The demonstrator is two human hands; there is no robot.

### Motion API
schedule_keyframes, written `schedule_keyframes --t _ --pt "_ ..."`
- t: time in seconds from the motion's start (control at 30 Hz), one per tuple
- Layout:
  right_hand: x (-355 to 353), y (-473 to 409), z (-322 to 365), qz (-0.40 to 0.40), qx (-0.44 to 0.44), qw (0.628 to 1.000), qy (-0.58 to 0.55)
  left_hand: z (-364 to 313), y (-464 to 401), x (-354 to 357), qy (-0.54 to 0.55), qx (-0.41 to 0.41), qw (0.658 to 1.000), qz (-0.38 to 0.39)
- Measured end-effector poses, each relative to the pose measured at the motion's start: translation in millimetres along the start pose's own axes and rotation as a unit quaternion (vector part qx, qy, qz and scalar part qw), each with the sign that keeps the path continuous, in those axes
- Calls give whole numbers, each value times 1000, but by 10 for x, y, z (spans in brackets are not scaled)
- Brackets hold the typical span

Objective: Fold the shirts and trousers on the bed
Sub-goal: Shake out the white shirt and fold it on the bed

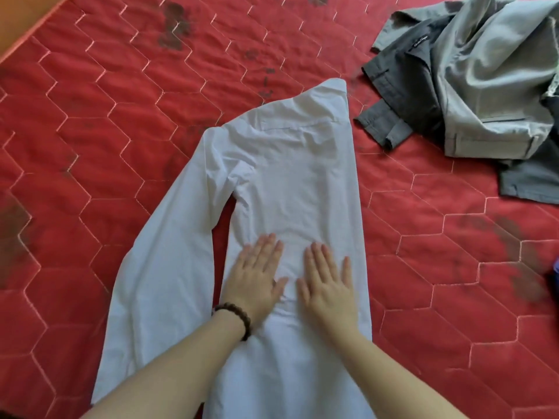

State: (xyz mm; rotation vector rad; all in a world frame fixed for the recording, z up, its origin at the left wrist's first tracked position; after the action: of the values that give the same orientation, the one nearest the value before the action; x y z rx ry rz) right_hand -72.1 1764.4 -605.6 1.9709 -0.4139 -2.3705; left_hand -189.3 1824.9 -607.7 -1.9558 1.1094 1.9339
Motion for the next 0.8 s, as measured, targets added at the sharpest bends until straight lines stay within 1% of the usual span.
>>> schedule_keyframes --t 0.1,0.17,0.2,0.27,0.3,0.33,0.37,0.4,0.53,0.63,0.67,0.7,0.73,0.8 --pt "18 233 -515 2 98 995 23 483 246 25 -28 -90 995 -18" --pt "-58 357 -605 -22 135 991 13 459 350 -42 -32 -135 990 -38" --pt "-92 410 -490 -35 123 992 3 285 396 -61 -26 -131 990 -45" --pt "-48 568 -53 -52 48 997 -15 -238 537 12 1 -52 997 -62" --pt "26 688 171 -50 10 998 -24 -476 647 114 5 -8 998 -62" --pt "113 817 321 -39 -14 999 -31 -622 782 212 6 20 998 -52" --pt "198 939 359 -29 -22 999 -30 -644 912 315 3 27 999 -39" --pt "276 1050 299 -18 -15 999 -26 -572 1030 387 0 12 999 -33" --pt "339 1461 -248 15 38 999 1 -56 1404 492 -9 -91 995 -27" --pt "257 1675 -447 10 88 996 3 10 1566 463 -6 -153 988 -23" --pt "227 1714 -380 -1 91 996 -8 -76 1605 457 -3 -151 988 -28" --pt "206 1754 -238 -10 76 997 -18 -208 1650 484 1 -130 991 -29" --pt "223 1792 -34 -9 46 998 -29 -370 1696 544 4 -94 995 -23" --pt "340 1910 381 20 -28 999 -31 -640 1832 702 1 -25 1000 -3"
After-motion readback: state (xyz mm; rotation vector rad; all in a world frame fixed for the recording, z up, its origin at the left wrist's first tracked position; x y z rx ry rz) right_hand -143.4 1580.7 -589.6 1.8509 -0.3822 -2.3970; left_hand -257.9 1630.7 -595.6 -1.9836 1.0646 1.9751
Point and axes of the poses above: each hand's wrist, its own y-axis away from the middle knuckle, its own x-axis out of the palm, z = x × y, the point moved 8 cm from there along -y, towards the middle knuckle, and after that the axes turned 8 degrees about z, right-handed, at the moved point
